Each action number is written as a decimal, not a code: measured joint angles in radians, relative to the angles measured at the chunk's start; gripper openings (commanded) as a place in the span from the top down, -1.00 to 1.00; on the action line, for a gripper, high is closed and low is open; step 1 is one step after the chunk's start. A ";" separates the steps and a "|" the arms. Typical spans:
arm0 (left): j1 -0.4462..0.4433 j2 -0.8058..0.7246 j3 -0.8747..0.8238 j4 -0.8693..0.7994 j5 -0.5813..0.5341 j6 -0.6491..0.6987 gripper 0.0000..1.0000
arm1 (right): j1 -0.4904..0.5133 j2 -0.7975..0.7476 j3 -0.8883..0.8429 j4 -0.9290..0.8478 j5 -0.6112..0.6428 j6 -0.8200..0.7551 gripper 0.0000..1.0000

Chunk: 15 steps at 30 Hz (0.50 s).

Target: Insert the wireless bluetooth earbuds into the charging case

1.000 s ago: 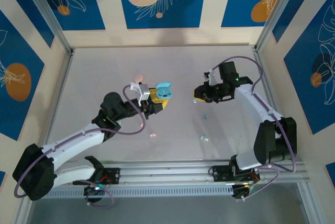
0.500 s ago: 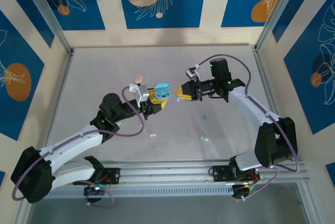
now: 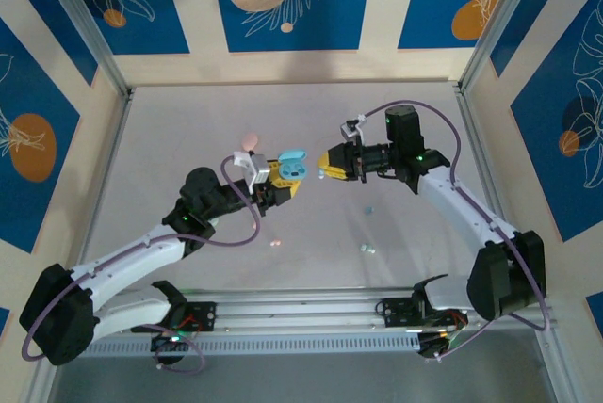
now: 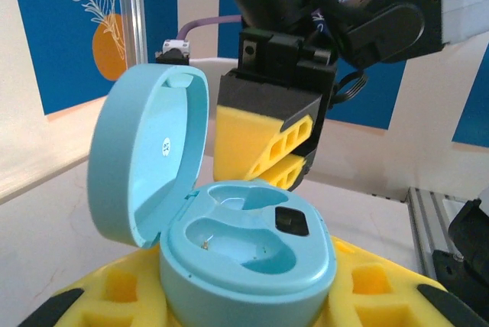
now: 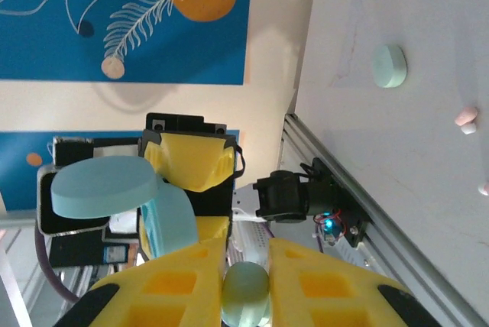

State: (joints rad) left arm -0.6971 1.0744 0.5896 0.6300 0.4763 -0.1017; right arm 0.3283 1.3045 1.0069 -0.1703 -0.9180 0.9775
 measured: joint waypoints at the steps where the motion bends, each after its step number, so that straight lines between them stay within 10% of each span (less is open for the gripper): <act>1: 0.000 0.000 0.000 -0.004 0.000 0.001 0.35 | 0.006 -0.010 -0.004 0.002 0.014 0.016 0.56; 15: 0.000 0.000 0.000 -0.023 0.000 0.008 0.34 | 0.029 -0.033 -0.106 0.208 0.050 0.263 0.54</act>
State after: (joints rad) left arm -0.6971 1.0744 0.5896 0.6075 0.4759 -0.0940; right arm 0.3573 1.2713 0.9009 0.0380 -0.8677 1.2404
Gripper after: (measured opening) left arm 0.330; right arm 0.228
